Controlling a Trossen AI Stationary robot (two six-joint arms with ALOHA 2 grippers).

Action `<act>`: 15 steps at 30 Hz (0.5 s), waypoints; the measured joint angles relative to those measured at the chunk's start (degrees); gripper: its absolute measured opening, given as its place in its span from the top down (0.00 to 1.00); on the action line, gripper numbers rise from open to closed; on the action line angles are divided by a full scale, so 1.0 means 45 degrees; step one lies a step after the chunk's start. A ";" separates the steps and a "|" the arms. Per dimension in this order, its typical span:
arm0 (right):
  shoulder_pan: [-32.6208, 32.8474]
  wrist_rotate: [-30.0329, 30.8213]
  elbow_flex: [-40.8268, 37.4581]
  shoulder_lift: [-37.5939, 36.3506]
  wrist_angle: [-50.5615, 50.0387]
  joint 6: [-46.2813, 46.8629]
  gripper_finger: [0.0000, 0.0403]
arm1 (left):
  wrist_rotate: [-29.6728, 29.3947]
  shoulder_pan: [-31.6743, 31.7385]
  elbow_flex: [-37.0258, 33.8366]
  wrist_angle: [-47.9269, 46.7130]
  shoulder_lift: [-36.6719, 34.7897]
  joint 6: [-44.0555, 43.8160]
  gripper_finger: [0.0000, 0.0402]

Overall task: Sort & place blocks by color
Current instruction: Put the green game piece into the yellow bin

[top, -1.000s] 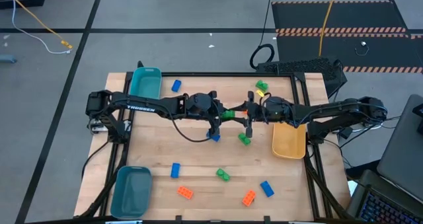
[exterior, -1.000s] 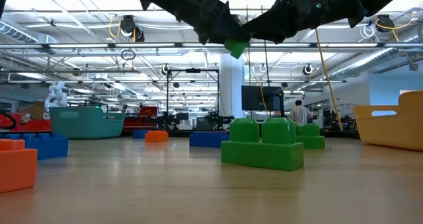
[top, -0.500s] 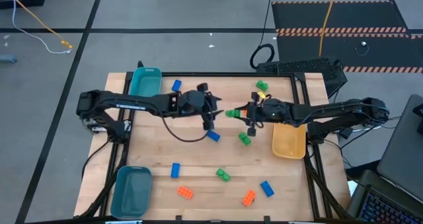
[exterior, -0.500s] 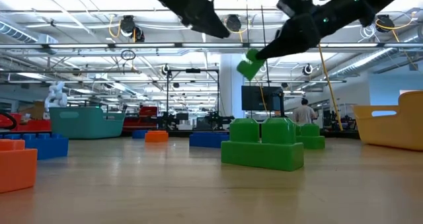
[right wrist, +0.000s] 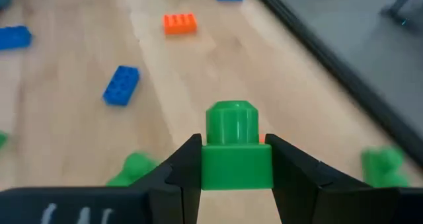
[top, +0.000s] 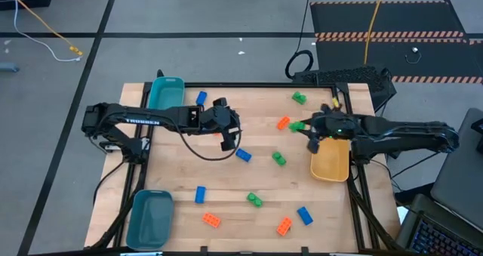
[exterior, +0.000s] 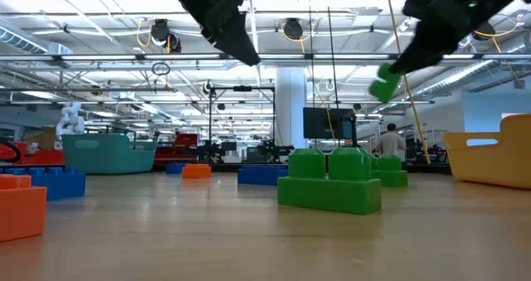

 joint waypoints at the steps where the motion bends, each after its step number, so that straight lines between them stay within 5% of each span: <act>1: 0.0000 -0.0239 0.0000 -0.0318 -0.0488 0.0414 0.68 | -0.0005 -0.0020 0.0001 0.0075 0.0083 -0.0053 0.35; 15: -0.0005 -0.3218 0.0120 -0.1838 -0.5613 0.4186 0.68 | 0.0031 -0.0409 0.0012 0.0054 0.0159 -0.0639 0.35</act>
